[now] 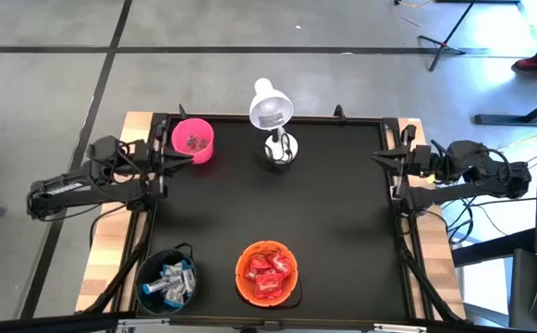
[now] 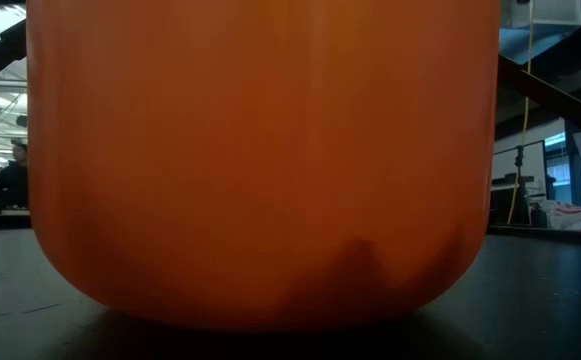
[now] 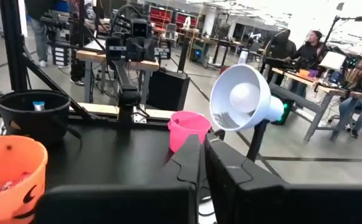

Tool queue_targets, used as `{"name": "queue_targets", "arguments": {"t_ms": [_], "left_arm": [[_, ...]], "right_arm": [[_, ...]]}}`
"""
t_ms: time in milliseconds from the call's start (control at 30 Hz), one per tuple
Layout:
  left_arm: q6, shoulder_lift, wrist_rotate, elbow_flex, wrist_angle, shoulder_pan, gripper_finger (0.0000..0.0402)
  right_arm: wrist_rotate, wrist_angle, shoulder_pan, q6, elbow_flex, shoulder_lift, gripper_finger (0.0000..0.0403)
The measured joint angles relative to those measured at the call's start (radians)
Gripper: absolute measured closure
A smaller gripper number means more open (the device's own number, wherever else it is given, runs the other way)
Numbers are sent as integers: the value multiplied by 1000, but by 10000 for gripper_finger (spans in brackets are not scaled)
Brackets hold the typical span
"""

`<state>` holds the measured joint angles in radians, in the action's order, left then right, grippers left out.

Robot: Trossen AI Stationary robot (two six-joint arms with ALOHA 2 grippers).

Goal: Sort candy
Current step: Return to Home Position

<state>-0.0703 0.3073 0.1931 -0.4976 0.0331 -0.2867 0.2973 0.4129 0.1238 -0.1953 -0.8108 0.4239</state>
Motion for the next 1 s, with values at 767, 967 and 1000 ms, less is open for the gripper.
{"name": "queue_targets", "arguments": {"t_ms": [767, 967, 1000], "left_arm": [[76, -303, 51, 237, -36, 0, 401], [77, -304, 93, 331, -187, -1, 401], [77, -304, 94, 345, -185, -1, 401]], "right_arm": [[-44, -362, 0, 57, 507, -408, 402], [-100, -483, 0, 31, 578, -422, 402], [-99, -484, 0, 32, 593, -422, 402]]}}
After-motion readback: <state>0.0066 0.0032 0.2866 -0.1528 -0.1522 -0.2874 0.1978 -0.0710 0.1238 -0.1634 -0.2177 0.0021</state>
